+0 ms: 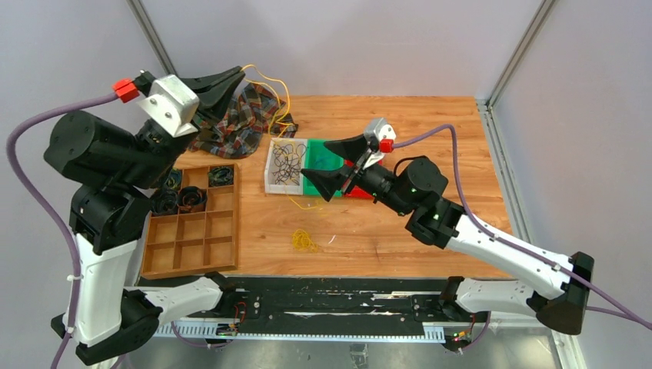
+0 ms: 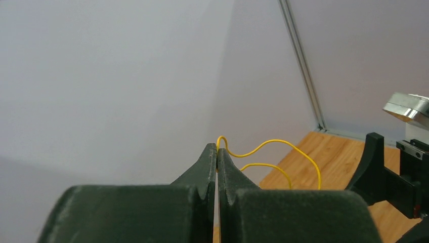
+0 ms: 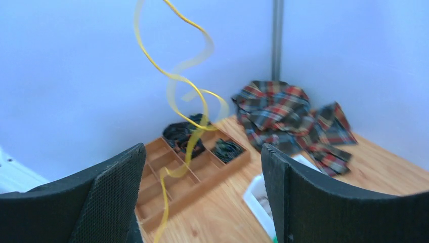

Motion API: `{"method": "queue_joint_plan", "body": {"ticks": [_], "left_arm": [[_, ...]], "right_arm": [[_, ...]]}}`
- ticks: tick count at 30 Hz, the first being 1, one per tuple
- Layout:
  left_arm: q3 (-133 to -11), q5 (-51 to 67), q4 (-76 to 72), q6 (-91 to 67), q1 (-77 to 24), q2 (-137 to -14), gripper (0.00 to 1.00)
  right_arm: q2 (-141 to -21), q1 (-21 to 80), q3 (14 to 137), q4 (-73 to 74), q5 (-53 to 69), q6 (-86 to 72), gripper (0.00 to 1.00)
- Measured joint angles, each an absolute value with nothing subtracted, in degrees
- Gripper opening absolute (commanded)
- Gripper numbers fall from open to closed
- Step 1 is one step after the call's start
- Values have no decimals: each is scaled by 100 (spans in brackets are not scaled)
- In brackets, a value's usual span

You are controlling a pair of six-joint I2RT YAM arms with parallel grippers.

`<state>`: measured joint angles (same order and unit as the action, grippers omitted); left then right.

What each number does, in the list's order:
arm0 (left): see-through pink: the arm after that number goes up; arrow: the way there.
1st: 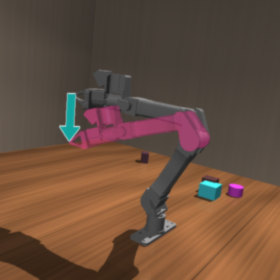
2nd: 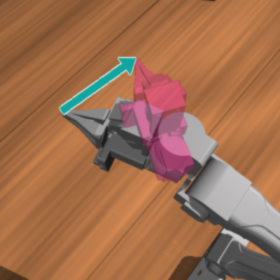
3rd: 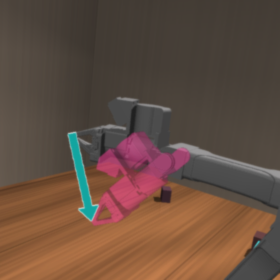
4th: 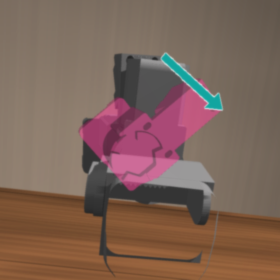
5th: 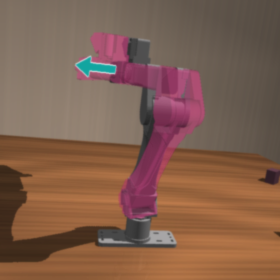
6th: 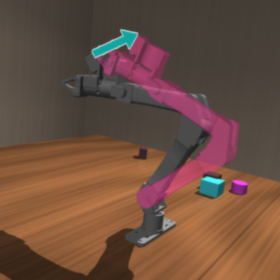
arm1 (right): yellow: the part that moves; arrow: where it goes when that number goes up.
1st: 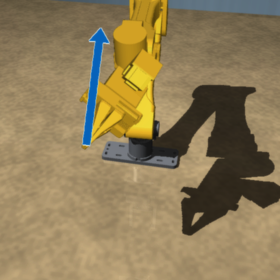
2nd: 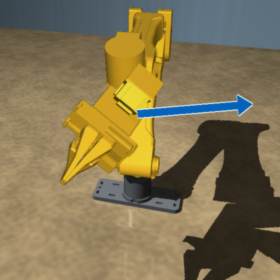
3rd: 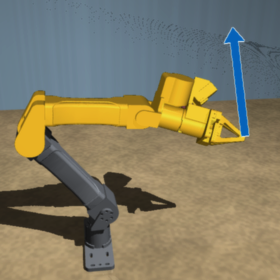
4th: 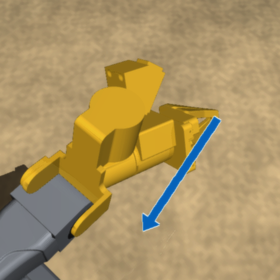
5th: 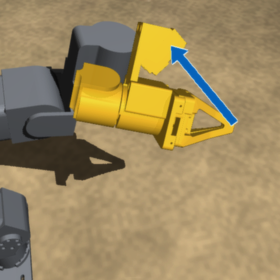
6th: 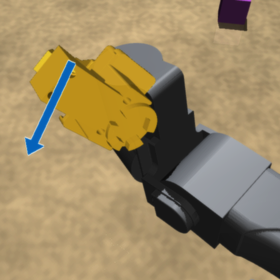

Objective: Untangle the cables

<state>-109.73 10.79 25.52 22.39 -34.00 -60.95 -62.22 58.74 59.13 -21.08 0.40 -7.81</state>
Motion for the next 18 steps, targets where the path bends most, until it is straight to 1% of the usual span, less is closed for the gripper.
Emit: {"method": "queue_joint_plan", "body": {"ticks": [4, 8, 15, 18], "left_arm": [[-10818, 1212, 2718, 2152, -3400, -6075, 0], [-10731, 1387, 2862, 1997, -3400, -6051, 1], [-10722, 1616, 2976, 1791, -3400, -6020, 0], [-10722, 1669, 2985, 1739, -3400, -6018, 0]], "right_arm": [[-6617, 5874, 6128, -2502, 655, -923, 84], [-7004, 5876, 6125, -2755, 893, -1037, 84], [-7411, 5927, 6134, -3148, 650, -978, 84], [-7575, 5953, 6241, -3378, 489, -915, 82]]}}
